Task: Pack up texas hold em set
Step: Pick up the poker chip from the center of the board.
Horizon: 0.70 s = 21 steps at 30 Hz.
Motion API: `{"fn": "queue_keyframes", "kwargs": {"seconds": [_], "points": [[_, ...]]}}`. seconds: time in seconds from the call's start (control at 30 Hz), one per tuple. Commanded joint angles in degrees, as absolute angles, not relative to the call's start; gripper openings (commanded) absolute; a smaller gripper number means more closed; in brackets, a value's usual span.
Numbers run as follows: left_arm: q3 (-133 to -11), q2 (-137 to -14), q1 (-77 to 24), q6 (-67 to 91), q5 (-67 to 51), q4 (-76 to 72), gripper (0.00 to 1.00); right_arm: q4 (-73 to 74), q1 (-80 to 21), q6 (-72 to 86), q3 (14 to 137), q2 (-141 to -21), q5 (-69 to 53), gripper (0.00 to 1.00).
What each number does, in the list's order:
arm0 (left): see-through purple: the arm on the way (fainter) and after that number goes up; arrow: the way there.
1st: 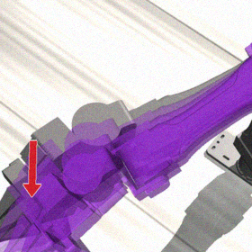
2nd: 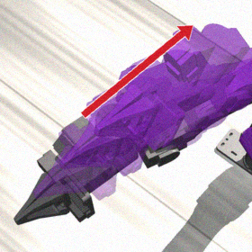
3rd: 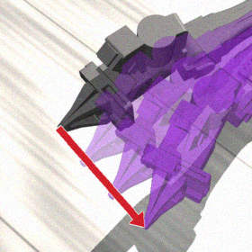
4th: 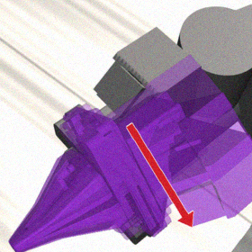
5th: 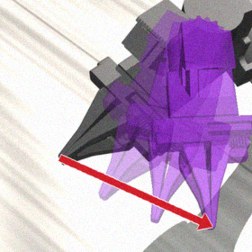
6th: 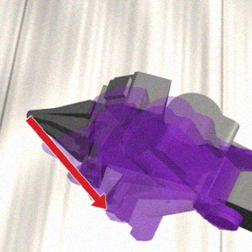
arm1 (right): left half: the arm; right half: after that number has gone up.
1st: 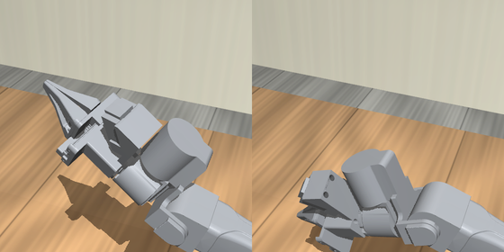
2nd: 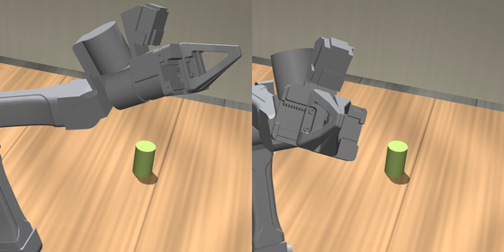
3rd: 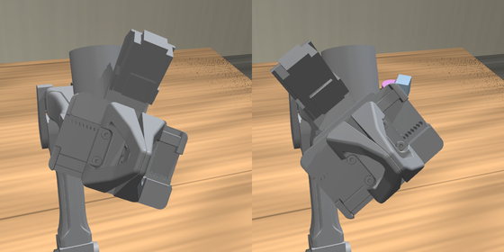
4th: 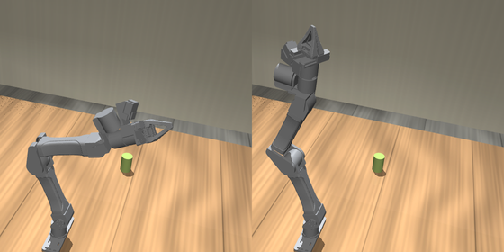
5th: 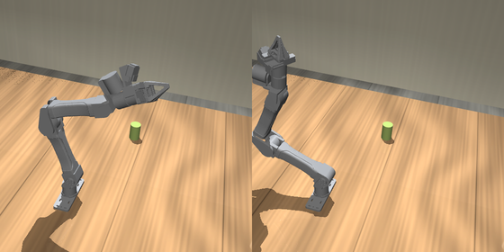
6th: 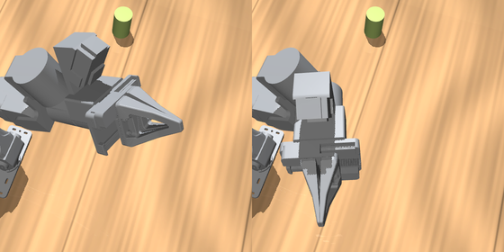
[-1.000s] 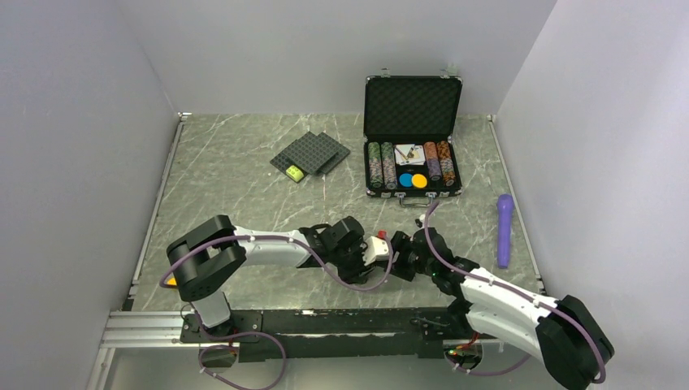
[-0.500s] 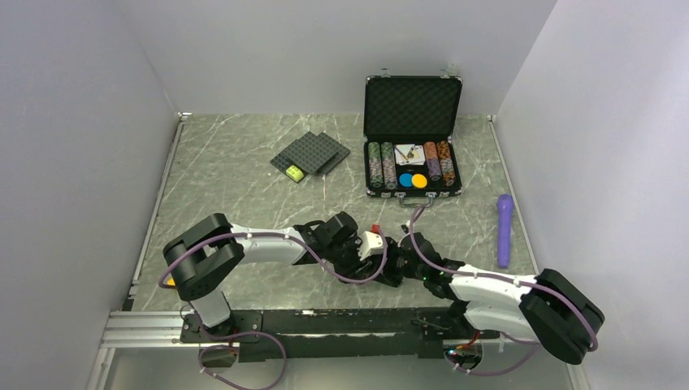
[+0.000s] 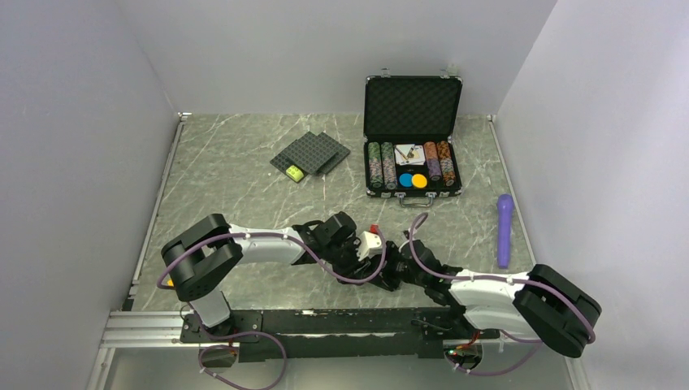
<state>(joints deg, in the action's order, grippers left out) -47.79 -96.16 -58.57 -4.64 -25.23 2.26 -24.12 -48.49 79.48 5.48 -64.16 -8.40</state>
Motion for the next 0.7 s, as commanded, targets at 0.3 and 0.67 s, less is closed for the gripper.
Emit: {"fn": "queue_keyframes", "kwargs": {"seconds": [0.3, 0.67], "points": [[-44.8, -96.9, -58.0, -1.8, -24.6, 4.4, 0.22, -22.9, -49.7, 82.5, 1.5, -64.2, -8.3, 0.50], [-44.5, -96.8, -57.8, -0.7, -25.7, 3.3, 0.21, -30.0, -50.5, 85.1, 0.3, -67.0, -7.1, 0.42]]}}
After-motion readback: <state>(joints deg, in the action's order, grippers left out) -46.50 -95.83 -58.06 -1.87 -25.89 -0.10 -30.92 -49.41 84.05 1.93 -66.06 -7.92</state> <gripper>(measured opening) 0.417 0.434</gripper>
